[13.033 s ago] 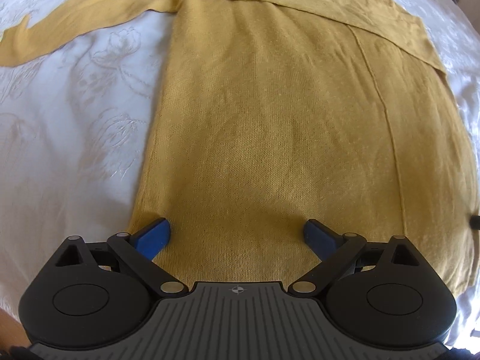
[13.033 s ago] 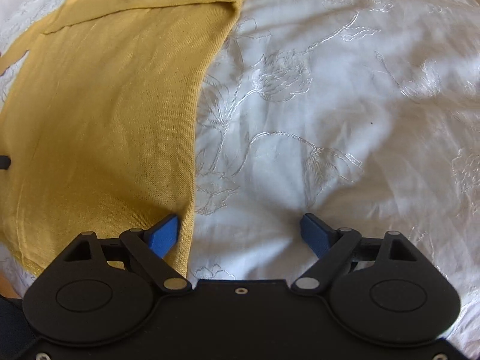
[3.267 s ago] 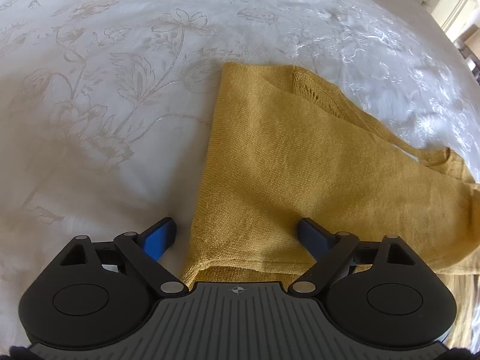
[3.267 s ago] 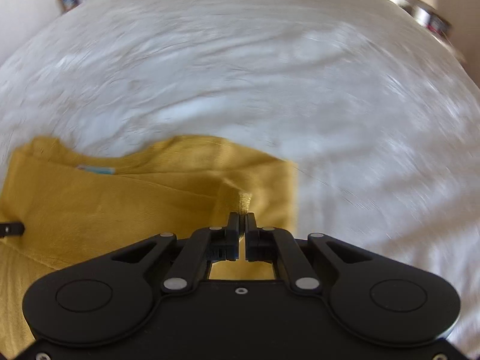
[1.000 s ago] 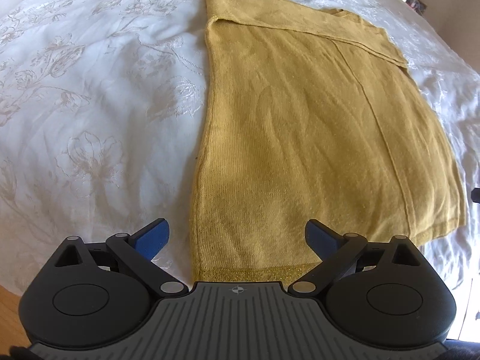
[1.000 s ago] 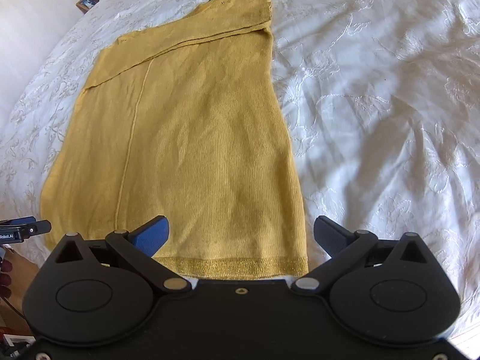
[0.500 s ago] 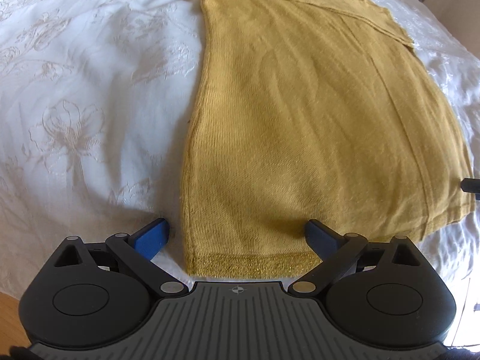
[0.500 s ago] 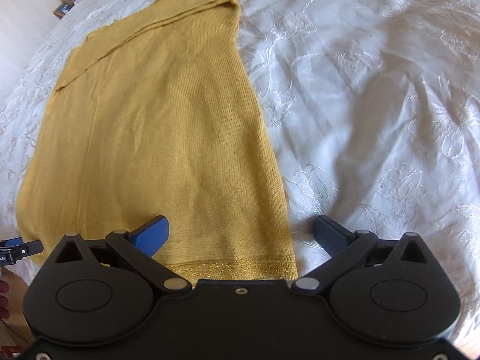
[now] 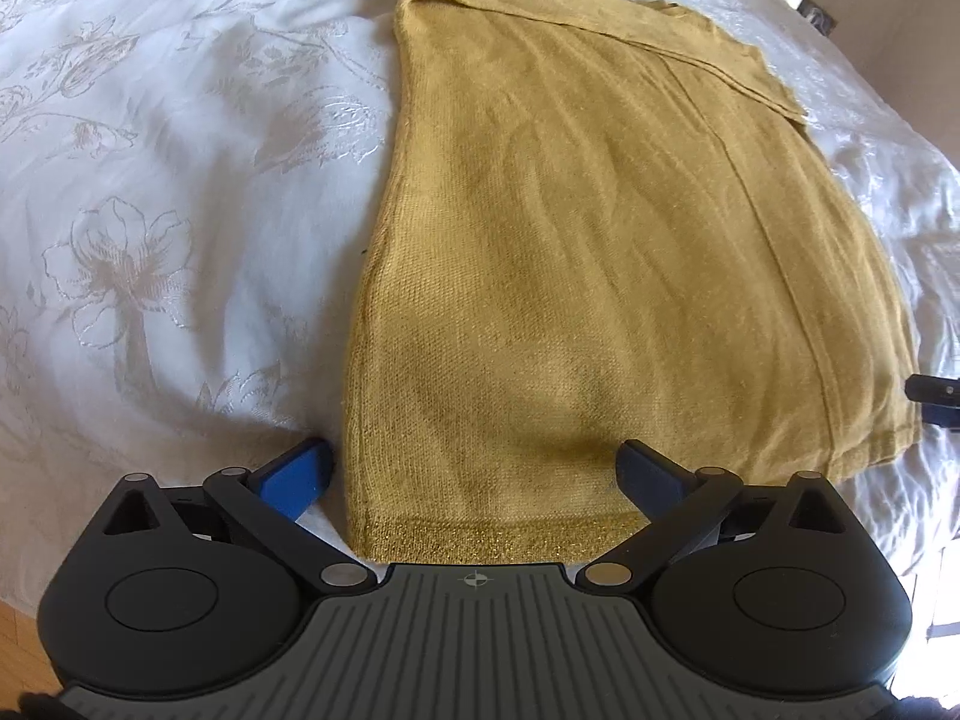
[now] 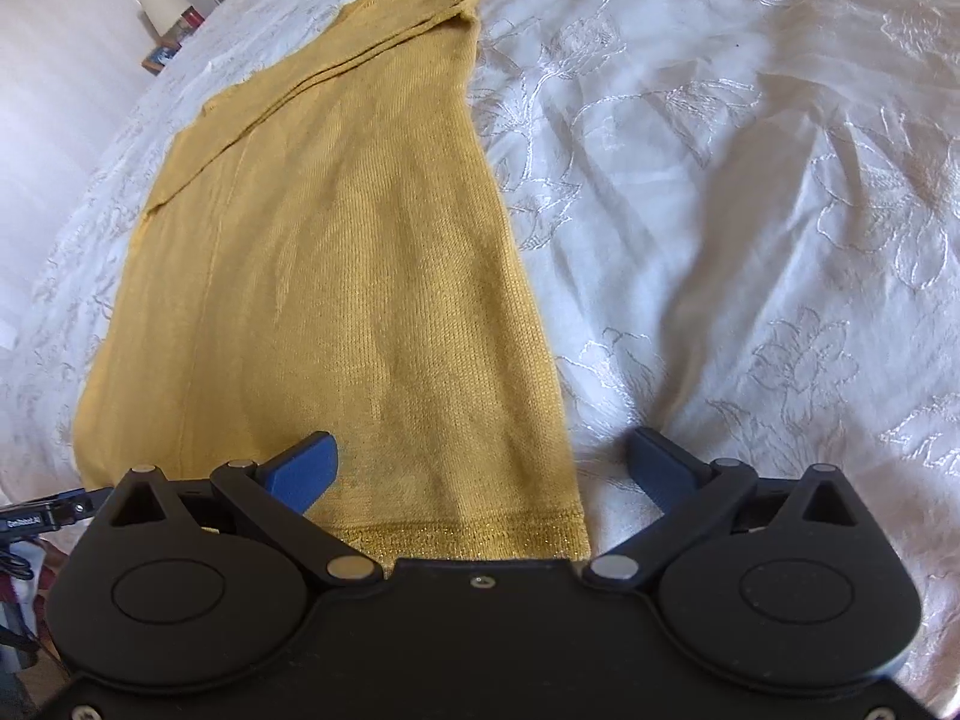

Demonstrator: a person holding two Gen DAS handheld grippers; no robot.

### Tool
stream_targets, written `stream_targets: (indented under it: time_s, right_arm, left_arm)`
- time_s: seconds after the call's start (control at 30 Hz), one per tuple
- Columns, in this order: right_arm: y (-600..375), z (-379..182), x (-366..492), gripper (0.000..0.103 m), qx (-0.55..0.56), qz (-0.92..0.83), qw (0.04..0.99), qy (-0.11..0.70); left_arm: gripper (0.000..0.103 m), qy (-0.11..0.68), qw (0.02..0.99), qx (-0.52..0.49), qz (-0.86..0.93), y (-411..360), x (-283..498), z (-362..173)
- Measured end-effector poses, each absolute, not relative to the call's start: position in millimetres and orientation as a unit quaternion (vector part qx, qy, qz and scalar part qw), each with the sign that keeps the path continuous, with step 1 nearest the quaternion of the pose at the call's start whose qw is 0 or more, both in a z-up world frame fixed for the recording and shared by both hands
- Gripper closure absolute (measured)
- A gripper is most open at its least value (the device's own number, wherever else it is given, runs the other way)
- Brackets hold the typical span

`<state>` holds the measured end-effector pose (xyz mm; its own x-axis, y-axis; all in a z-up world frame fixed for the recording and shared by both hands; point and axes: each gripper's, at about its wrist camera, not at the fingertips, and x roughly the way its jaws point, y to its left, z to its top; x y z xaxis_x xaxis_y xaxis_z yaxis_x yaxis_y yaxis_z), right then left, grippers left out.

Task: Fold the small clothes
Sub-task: 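Move both open tools to the hem of the sweater, then close both grippers on the hem of the sweater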

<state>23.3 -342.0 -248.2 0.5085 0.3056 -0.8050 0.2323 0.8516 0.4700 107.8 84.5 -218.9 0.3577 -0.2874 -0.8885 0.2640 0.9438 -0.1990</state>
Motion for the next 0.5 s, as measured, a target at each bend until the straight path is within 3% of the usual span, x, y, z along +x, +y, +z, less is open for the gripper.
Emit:
stream_targets:
  time_s: [0.33,0.4,0.43,0.47,0.5]
  right_arm:
    - [-345.4,-245.8,31.0,0.002,0.284,0.065,0.808,0.512]
    - [-349.7,-245.0,30.7,0.012,0.285,0.068,0.807,0.512]
    - [-353.6,-244.5,29.0,0.024,0.287,0.068,0.806,0.513]
    - [-357.9,-244.5,26.8,0.037,0.293,0.07,0.803,0.514]
    - [-362.0,-245.0,25.3,0.044,0.299,0.072,0.8,0.516]
  left_arm:
    - [0.001,0.566,0.81,-0.052,-0.145,87.4,119.0,-229.7]
    - [0.001,0.567,0.81,-0.061,-0.137,88.2,119.4,-229.3]
    - [0.001,0.567,0.811,-0.063,-0.131,89.3,118.6,-228.4]
    - [0.005,0.567,0.811,-0.064,-0.127,89.5,118.5,-227.6]
    - [0.014,0.567,0.813,-0.059,-0.12,92.2,118.7,-225.8]
